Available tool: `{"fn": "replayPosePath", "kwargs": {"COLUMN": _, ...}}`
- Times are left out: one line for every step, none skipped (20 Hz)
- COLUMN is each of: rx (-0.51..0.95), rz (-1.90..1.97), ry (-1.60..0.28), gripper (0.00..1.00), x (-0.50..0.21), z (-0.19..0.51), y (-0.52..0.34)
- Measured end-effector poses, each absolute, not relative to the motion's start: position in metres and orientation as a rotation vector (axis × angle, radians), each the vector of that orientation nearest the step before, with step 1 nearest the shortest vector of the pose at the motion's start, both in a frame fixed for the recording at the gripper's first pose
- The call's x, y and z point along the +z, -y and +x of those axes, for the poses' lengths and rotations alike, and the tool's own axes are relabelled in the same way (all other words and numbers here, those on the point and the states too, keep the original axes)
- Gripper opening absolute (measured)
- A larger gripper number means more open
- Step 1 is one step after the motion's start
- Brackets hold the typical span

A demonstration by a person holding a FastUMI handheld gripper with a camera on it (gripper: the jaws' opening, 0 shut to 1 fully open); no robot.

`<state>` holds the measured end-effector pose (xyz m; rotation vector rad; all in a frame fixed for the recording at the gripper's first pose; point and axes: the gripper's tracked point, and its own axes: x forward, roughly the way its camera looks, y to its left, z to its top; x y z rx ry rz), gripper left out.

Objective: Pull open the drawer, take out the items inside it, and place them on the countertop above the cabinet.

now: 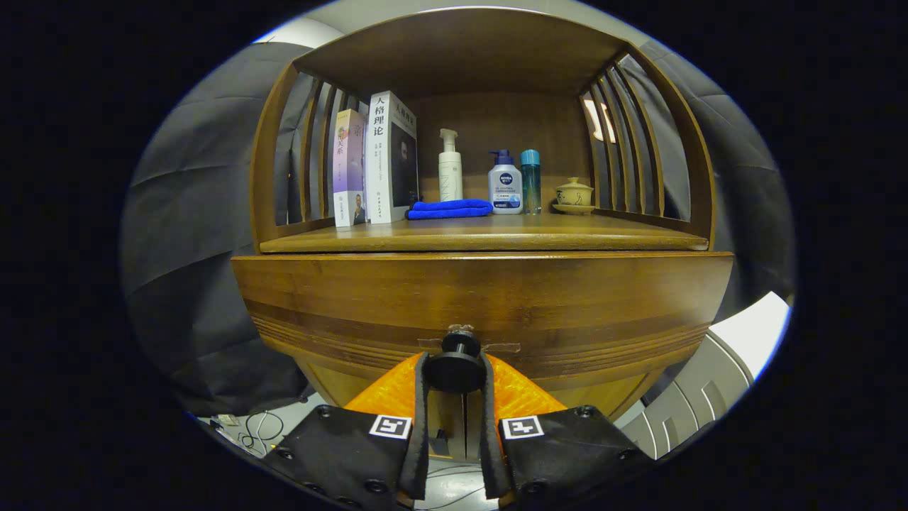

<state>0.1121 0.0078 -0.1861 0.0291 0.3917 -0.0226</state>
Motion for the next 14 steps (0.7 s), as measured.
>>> {"fn": "replayPosePath", "kwargs": {"rx": -0.018, "rz": 0.022, "ry": -0.395, "gripper": 0.32, "x": -0.186, "z": 0.106, "y": -0.009}}
{"fn": "replayPosePath", "kwargs": {"rx": -0.015, "rz": 0.018, "ry": -0.395, "gripper": 0.32, "x": -0.185, "z": 0.101, "y": -0.009}}
{"fn": "replayPosePath", "kwargs": {"rx": -0.011, "rz": 0.016, "ry": -0.397, "gripper": 0.33, "x": -0.185, "z": 0.096, "y": -0.010}}
{"fn": "replayPosePath", "kwargs": {"rx": -0.008, "rz": 0.016, "ry": -0.398, "gripper": 0.32, "x": -0.185, "z": 0.091, "y": -0.011}}
{"fn": "replayPosePath", "kwargs": {"rx": -0.005, "rz": 0.017, "ry": -0.399, "gripper": 0.32, "x": -0.184, "z": 0.087, "y": -0.012}}
{"fn": "replayPosePath", "kwargs": {"rx": -0.003, "rz": 0.019, "ry": -0.399, "gripper": 0.32, "x": -0.184, "z": 0.082, "y": -0.012}}
{"fn": "replayPosePath", "kwargs": {"rx": 0.001, "rz": 0.022, "ry": -0.399, "gripper": 0.32, "x": -0.184, "z": 0.078, "y": -0.013}}
{"fn": "replayPosePath", "kwargs": {"rx": 0.004, "rz": 0.021, "ry": -0.400, "gripper": 0.32, "x": -0.183, "z": 0.073, "y": -0.014}}
{"fn": "replayPosePath", "kwargs": {"rx": 0.007, "rz": 0.021, "ry": -0.402, "gripper": 0.32, "x": -0.183, "z": 0.068, "y": -0.014}}
{"fn": "replayPosePath", "kwargs": {"rx": 0.009, "rz": 0.021, "ry": -0.404, "gripper": 0.32, "x": -0.182, "z": 0.063, "y": -0.015}}
{"fn": "replayPosePath", "kwargs": {"rx": 0.012, "rz": 0.016, "ry": -0.405, "gripper": 0.32, "x": -0.182, "z": 0.059, "y": -0.016}}
{"fn": "replayPosePath", "kwargs": {"rx": 0.015, "rz": 0.006, "ry": -0.403, "gripper": 0.32, "x": -0.181, "z": 0.054, "y": -0.017}}
{"fn": "replayPosePath", "kwargs": {"rx": 0.019, "rz": -0.006, "ry": -0.403, "gripper": 0.32, "x": -0.181, "z": 0.049, "y": -0.017}}
{"fn": "replayPosePath", "kwargs": {"rx": 0.024, "rz": -0.011, "ry": -0.403, "gripper": 0.32, "x": -0.180, "z": 0.043, "y": -0.018}}
